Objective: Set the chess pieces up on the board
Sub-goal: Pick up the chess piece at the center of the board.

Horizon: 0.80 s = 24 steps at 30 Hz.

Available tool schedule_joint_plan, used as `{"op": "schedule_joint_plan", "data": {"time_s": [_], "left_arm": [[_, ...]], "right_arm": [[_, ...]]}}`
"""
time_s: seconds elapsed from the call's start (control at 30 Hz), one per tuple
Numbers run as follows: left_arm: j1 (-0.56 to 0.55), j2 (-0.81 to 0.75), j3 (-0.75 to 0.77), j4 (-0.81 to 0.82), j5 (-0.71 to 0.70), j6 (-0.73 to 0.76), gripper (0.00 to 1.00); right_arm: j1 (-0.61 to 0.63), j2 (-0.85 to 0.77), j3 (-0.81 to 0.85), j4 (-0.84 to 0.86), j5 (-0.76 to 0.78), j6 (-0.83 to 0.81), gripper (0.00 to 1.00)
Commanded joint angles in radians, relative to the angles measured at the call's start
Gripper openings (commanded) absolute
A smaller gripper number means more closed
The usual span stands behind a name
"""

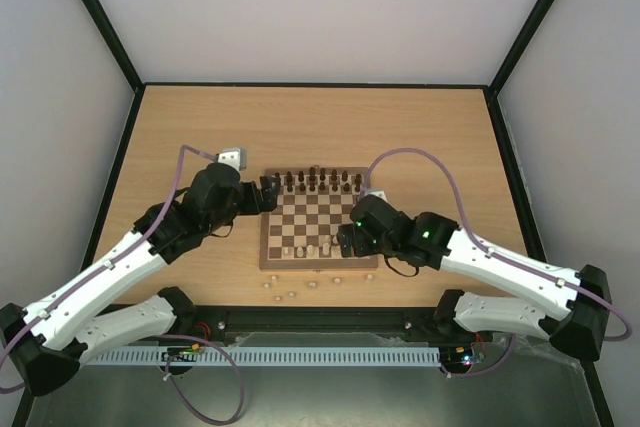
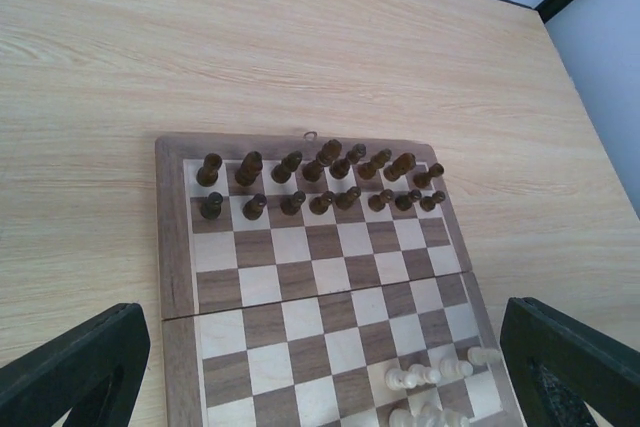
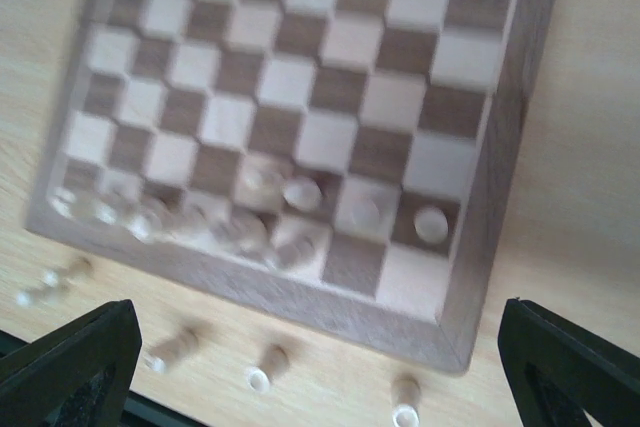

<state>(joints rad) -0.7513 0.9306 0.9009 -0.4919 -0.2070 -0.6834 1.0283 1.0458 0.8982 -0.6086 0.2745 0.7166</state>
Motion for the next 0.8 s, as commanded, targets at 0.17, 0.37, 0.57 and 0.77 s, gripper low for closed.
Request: {"op": "schedule_joint_plan", "data": {"time_s": [0.17,0.37,0.57,0.77], "left_arm": [[0.004,-0.044,-0.109,0.056,0.094,0.026,0.99],[0.004,-0.024,-0.090,0.080,0.101,0.059,0.99],[0.004,-0.032,-0.105,0.099,0.108,0.057,0.99],[0.004,-0.042,-0.122,0.084,0.113,0.051,0.99]], "right_arm": [[-0.001,0.003,-0.224,-0.031,-0.149,0.151,0.99],[-0.001,-0.029,-0.194,-0.043,-0.143,0.145,0.99],[-0.001,-0.017,-0.210,-0.041,-0.144,0.152,0.99],[-0.002,-0.026,-0.279,-0.031,-0.170,0.199,0.99]]}}
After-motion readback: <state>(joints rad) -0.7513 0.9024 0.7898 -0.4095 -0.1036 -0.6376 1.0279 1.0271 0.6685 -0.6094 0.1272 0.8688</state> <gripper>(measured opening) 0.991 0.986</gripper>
